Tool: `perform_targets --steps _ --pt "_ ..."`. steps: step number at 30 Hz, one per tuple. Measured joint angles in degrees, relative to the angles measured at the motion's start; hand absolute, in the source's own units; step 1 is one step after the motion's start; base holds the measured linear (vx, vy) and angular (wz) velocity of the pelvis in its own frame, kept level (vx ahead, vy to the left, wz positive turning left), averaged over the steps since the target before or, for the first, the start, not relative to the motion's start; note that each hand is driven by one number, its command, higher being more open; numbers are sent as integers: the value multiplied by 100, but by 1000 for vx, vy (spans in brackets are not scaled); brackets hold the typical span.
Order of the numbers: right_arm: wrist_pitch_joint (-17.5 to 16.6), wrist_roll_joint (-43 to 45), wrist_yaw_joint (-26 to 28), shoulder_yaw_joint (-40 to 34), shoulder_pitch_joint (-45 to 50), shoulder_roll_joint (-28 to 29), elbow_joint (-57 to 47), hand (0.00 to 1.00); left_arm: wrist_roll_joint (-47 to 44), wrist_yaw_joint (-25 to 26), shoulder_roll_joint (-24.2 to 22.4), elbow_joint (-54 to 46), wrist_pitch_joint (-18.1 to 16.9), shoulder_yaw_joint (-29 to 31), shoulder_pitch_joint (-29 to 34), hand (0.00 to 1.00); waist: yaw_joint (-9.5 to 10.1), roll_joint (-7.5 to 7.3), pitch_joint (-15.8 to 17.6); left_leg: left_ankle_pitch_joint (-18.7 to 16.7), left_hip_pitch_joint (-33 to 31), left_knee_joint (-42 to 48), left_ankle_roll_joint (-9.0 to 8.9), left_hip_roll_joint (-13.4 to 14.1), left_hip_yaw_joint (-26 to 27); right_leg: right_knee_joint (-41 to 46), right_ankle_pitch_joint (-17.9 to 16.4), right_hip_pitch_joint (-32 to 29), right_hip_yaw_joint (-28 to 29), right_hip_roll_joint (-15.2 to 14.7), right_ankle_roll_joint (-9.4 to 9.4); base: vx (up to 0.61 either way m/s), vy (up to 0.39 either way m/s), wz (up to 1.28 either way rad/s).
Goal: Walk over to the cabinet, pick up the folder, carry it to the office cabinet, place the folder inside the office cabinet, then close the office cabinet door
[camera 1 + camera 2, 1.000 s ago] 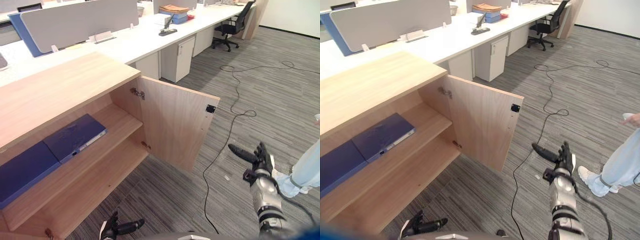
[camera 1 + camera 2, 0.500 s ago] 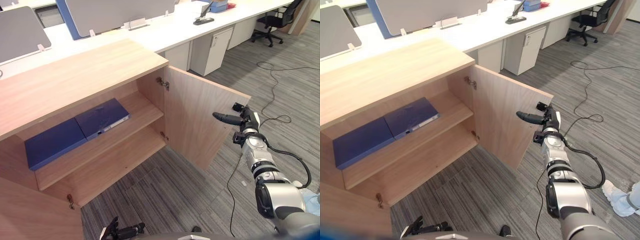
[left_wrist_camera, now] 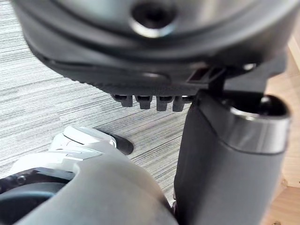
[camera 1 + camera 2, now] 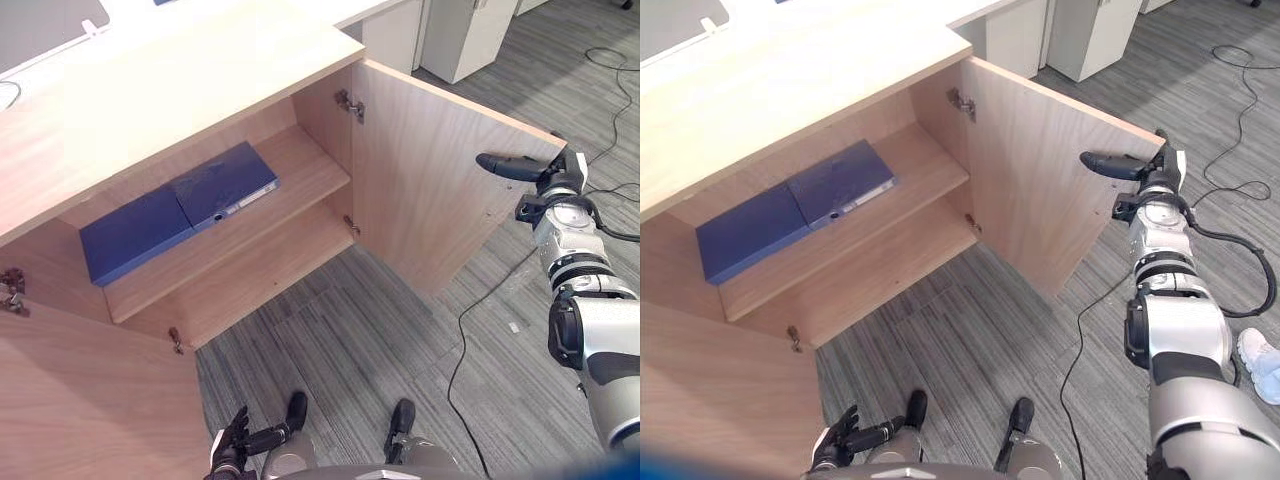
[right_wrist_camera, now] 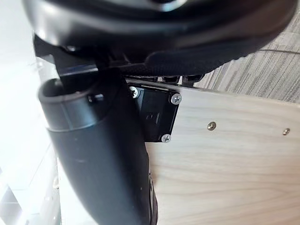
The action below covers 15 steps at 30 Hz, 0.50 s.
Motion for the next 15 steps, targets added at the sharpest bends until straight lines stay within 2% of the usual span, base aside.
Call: perform_targets --steps 2,5,8,10,13,15 --pt "0 -9 3 41 2 2 -17 100 2 5 18 2 0 0 -39 100 0 -22 38 -1 9 -6 0 -5 14 0 -3 -1 20 -5 8 2 14 -3" --pt "13 -31 14 585 96 -14 -319 100 14 14 45 8 1 3 -81 100 -10 -57 70 -8 24 -6 0 -3 166 11 32 -87 174 -1 9 10 32 -26" --pt "17 -42 186 1696 563 -156 -1246 100 49 22 52 21 2 4 -96 100 -48 -66 80 -85 115 43 17 10 440 27 67 -163 457 31 15 22 42 -51" --pt "10 -15 573 2591 977 -319 -2104 100 235 17 86 32 2 -1 -100 100 -145 -85 71 -166 233 100 16 52 652 30 68 -158 698 92 15 26 37 -54" --pt "-21 7 1008 3491 1397 -456 -2990 100 359 -10 152 79 2 -15 -178 100 -213 -141 35 -259 316 235 5 119 825 29 54 -155 894 188 17 32 17 -49" --pt "12 304 1585 4751 1624 -628 -3833 100 603 15 208 155 -2 -16 -322 100 -234 -213 -115 -308 304 393 -16 192 939 -8 34 -151 1016 291 -27 29 -9 -35"
